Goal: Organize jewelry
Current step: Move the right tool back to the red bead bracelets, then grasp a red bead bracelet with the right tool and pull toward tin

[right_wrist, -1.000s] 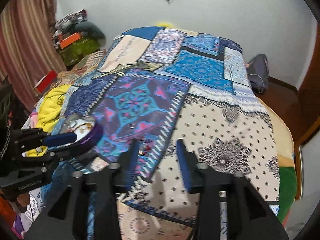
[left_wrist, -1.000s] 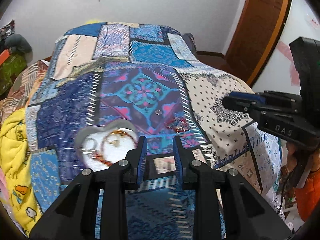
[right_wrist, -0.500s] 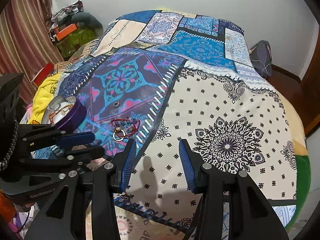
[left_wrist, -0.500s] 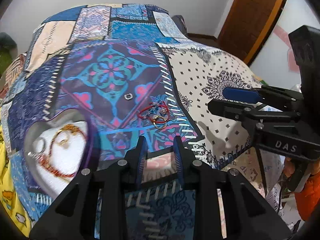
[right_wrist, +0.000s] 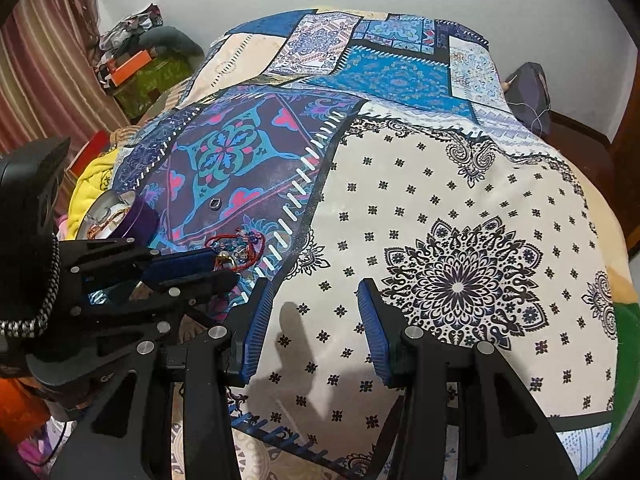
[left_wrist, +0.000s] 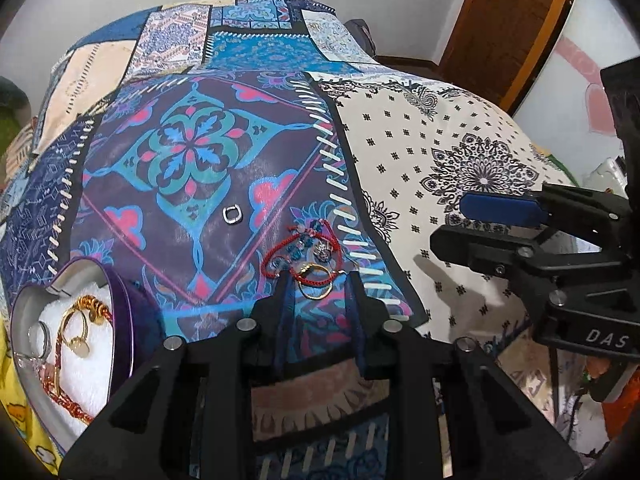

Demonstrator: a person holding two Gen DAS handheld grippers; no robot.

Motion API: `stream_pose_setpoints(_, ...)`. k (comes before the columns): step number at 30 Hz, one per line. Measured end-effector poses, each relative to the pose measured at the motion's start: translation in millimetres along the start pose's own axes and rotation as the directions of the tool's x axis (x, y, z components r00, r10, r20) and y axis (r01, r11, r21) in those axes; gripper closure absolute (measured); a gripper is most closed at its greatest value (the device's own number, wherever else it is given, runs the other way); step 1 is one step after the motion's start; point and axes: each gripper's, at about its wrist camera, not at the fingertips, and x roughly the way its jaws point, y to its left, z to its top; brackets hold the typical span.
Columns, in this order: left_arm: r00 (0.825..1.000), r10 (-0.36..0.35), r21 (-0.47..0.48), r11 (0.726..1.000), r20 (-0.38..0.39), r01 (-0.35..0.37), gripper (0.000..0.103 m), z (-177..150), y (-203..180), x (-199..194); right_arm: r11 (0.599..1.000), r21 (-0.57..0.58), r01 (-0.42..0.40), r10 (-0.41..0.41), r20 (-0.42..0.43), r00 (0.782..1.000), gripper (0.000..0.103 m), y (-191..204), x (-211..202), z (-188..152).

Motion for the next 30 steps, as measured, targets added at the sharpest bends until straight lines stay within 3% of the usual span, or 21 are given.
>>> stream_pose_setpoints(7, 1.000, -0.015, -0.028, 0.999, -0.006, 0.015, 0.102, -3.3, 9.2, -5.0, 0.999, -0.021, -0.029, 0.029, -0.015, 0.999, 0.062, 9.3, 4.7, -0.1)
stream_pose_setpoints(22, 0.999, -0.021, -0.083, 0.996, 0.029, 0.023, 0.102, -28.3, 37.0, -42.0, 0.996, -0.061, -0.062, 0.059, -0.056, 0.997, 0.063, 32.5, 21.1, -1.7)
stream_pose_setpoints(30, 0.989, -0.024, -0.062, 0.998, 0.143, 0.033, 0.103, -10.5, 36.2, -84.8, 0.994, -0.063, -0.085, 0.082, -0.054, 0.995, 0.063, 44.4, 18.3, 0.2)
